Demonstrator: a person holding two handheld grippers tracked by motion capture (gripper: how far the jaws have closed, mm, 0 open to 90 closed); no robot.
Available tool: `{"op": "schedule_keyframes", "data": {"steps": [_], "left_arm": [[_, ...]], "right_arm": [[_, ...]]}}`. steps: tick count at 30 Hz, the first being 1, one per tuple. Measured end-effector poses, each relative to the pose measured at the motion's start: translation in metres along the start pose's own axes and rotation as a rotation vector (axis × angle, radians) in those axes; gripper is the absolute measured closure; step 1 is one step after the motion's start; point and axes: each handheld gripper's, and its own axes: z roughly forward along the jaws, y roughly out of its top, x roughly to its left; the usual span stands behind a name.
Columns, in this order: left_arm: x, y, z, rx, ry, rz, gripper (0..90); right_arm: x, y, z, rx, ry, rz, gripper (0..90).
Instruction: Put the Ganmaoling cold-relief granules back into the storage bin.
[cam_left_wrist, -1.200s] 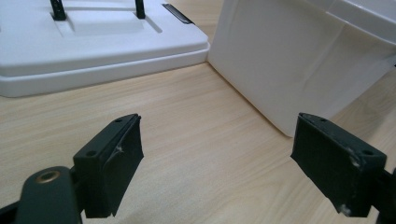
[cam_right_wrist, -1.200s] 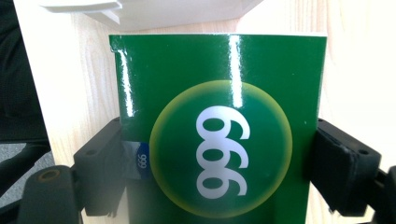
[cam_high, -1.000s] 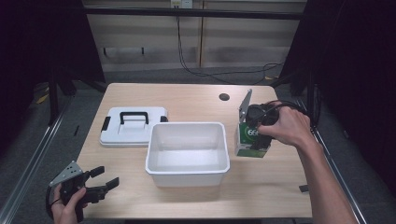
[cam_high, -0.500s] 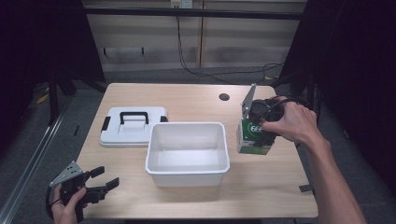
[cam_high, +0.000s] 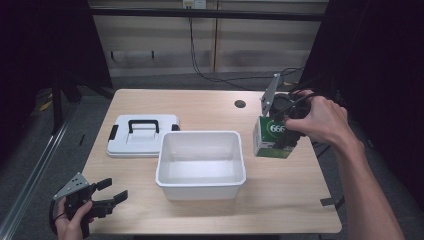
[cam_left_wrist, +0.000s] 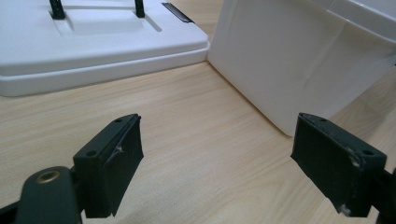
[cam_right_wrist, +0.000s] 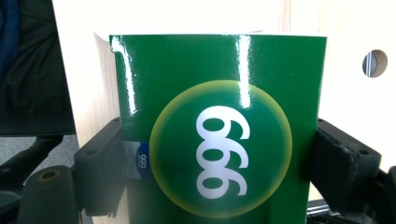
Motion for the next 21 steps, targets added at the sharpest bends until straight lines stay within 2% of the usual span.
{"op": "schedule_keyframes", "data": {"steps": [8, 11, 15, 21], "left_arm": [[0.000, 0.000, 0.000, 0.002, -0.001, -0.003, 15.9], [0.000, 0.000, 0.000, 0.000, -0.001, -0.005, 15.9], [0.000, 0.000, 0.000, 0.000, -0.002, -0.006, 15.9], [0.000, 0.000, 0.000, -0.001, -0.002, -0.007, 15.8]], "right_arm": [[0.000, 0.024, 0.004, -0.022, 0.035, -0.015, 15.9], [-0.002, 0.033, 0.006, -0.023, 0.028, -0.031, 15.9], [-0.003, 0.043, 0.009, -0.029, 0.046, -0.038, 15.9], [-0.004, 0.058, 0.008, -0.041, 0.037, -0.050, 15.9]]}}
